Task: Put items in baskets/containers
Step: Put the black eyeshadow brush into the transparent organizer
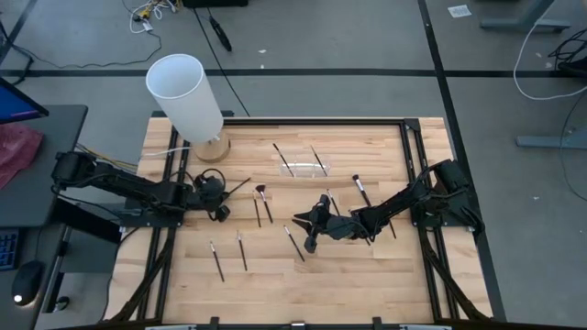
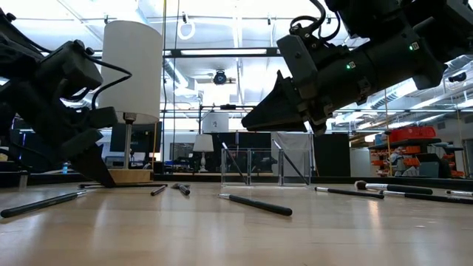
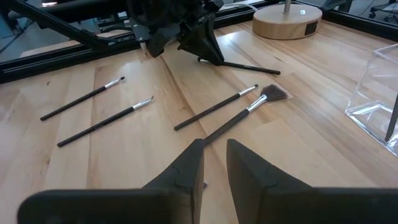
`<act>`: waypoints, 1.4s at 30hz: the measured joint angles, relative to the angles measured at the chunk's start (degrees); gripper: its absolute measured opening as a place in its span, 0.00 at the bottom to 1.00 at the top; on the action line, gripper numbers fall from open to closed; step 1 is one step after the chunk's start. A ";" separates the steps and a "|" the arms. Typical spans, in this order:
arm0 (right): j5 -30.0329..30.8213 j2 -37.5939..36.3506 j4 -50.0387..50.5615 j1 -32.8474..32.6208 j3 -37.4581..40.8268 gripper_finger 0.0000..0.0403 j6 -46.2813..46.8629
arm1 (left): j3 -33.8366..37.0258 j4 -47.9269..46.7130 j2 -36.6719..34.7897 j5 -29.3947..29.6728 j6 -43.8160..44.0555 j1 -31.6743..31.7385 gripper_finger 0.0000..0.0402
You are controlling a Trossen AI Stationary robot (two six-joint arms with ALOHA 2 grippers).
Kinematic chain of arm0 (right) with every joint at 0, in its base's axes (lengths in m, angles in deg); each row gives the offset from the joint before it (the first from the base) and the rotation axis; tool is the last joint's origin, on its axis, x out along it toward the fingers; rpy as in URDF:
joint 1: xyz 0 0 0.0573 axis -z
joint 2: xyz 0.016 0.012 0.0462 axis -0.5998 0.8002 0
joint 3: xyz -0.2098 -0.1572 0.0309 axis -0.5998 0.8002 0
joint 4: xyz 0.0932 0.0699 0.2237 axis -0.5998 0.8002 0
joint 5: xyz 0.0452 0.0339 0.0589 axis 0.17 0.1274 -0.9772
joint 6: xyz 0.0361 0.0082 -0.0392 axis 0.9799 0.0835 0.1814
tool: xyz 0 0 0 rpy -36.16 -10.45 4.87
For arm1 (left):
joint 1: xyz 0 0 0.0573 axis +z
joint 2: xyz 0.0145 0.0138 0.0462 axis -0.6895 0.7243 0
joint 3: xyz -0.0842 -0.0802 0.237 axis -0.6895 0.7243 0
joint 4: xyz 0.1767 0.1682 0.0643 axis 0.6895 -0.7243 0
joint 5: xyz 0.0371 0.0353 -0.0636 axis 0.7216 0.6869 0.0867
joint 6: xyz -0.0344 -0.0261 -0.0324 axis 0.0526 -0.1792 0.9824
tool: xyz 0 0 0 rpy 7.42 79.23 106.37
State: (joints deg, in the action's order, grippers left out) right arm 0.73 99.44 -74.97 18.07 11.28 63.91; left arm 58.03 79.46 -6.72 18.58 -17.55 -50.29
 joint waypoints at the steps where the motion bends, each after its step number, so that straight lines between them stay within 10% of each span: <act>1: 0.00 0.00 0.00 0.00 0.00 0.17 0.18 | -0.02 0.04 0.00 -0.02 -0.09 0.00 0.03; 27: 0.00 0.00 0.01 -0.01 0.00 0.17 0.28 | -0.13 3.21 -0.04 8.44 10.33 -14.16 0.07; 42: 0.00 0.00 0.01 0.00 0.00 0.17 -0.73 | -0.22 3.41 -0.11 15.13 6.88 -15.74 0.52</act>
State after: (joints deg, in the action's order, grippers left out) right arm 0.73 99.44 -74.97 18.07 11.28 63.18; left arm 57.82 82.87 -6.83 33.70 -10.67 -66.02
